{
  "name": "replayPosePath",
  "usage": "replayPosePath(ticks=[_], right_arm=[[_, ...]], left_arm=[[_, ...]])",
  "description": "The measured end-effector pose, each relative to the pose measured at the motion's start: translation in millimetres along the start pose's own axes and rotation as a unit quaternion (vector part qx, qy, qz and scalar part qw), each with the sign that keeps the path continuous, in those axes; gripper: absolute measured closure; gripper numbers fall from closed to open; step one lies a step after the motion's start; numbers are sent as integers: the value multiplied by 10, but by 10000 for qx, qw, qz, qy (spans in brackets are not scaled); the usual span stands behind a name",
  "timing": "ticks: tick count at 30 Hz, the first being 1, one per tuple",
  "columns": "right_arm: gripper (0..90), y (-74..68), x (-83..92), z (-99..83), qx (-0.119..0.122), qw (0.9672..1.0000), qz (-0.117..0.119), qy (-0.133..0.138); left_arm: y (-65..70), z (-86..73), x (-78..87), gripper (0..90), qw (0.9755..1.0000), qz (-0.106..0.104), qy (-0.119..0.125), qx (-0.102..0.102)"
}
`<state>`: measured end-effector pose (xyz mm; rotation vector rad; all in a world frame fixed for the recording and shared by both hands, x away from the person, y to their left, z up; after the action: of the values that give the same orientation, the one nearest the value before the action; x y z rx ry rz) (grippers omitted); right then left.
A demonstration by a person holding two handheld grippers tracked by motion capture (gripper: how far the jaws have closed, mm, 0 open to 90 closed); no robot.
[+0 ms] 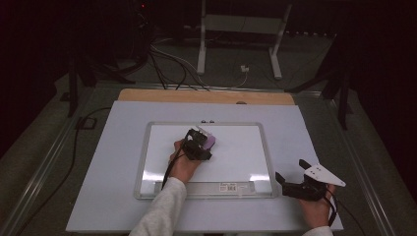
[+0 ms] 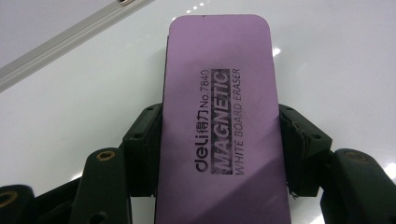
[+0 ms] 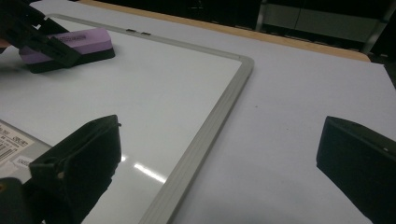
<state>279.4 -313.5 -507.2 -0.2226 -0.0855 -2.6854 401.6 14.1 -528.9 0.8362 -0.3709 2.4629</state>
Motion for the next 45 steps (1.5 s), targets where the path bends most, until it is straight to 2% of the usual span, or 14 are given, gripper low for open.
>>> replayPosePath(ticks=[1,5,12,20,24,27,32,38,43,45], right_arm=[[0,6,-1,2,-4,10000,-10,14],[0,17,-2,-15,-7,10000,-23,-21],[0,7,12,-9,86,10000,-16,-23],[0,15,20,3,78,10000,-14,3],[0,9,23,-1,95,10000,-11,-7],[0,10,27,4,102,9999,-11,-3],[0,9,24,-4,85,10000,-20,-19],[0,9,33,4,99,9999,-17,8],[0,9,44,0,95,10000,-10,1],[0,7,42,1,93,10000,-5,1]], left_arm=[[-27,3,23,415,9999,-36,88,94],[-168,19,123,416,9988,122,313,356],[-357,-24,207,416,9966,426,415,568],[-542,-90,248,415,9938,766,345,730],[-669,-141,275,416,9904,967,316,938],[-749,-181,281,415,9883,1103,276,1019],[-856,-241,269,415,9856,1215,208,1160],[-918,-316,235,415,9824,1420,58,1210],[-949,-360,226,414,9813,1416,74,1300],[-945,-369,230,412,9820,1381,144,1278]])
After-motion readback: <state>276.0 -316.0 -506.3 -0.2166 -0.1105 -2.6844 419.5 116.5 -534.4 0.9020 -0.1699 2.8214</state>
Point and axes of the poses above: each handheld gripper's, and its own axes: x roughly backward along the jaws, z roughly out of its top, y roughly to its right, the point moved 4 cm from there along -x, roughly forward along the jaws, and after that the axes turned 15 degrees about y, right-handed, at the moved point
